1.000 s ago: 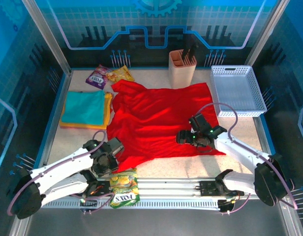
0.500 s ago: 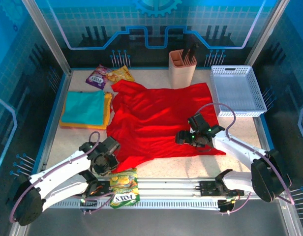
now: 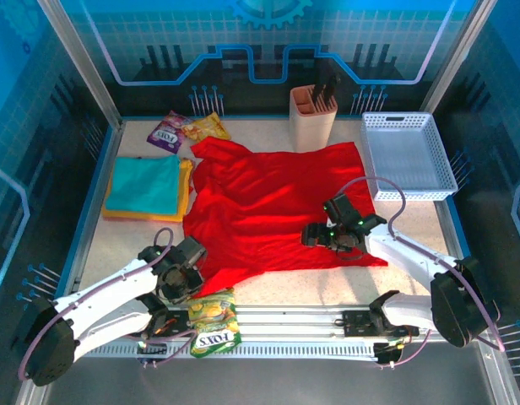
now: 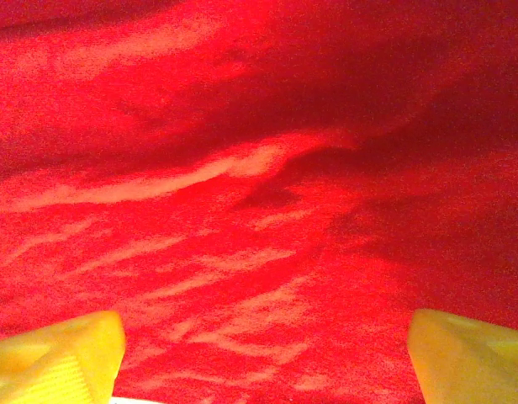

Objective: Fold and stack the t-shirts

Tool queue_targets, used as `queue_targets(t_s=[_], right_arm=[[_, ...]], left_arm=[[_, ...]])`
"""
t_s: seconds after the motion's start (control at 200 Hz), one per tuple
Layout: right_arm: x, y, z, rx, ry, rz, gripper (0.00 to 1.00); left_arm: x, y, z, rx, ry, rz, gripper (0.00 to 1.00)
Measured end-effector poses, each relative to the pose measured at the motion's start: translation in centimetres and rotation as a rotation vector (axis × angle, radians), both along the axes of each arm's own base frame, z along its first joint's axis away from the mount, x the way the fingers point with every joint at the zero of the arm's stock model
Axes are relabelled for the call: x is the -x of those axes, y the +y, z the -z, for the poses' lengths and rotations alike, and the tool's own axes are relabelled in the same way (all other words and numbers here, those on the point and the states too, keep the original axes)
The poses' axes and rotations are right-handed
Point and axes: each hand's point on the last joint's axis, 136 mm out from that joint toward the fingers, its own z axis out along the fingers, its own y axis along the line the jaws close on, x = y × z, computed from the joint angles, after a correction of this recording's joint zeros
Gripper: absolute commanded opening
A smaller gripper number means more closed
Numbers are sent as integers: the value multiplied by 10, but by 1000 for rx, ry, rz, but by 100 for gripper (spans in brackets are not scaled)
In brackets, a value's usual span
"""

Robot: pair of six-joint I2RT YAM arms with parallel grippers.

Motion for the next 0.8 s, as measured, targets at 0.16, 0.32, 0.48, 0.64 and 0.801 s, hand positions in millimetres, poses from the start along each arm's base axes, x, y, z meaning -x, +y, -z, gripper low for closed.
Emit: queue_targets(t_s=[0.16, 0.32, 0.48, 0.64, 0.801], right_arm=[[0, 0, 0, -1, 0, 1, 88], [-1, -2, -1, -8, 1, 10, 87], [-4, -5, -5, -18, -12, 24, 87], [-6, -8, -8, -24, -18, 37, 87], [-6, -10, -8, -24, -19, 46, 87]], left_arm=[[-2, -2, 3, 0, -1, 1, 9], [-7, -3, 0, -7, -8, 14, 0], [-27, -9, -31, -11, -77, 51, 0], [-54, -20, -74, 10, -183, 91, 0], [-64, -22, -88, -14, -191, 139, 0]])
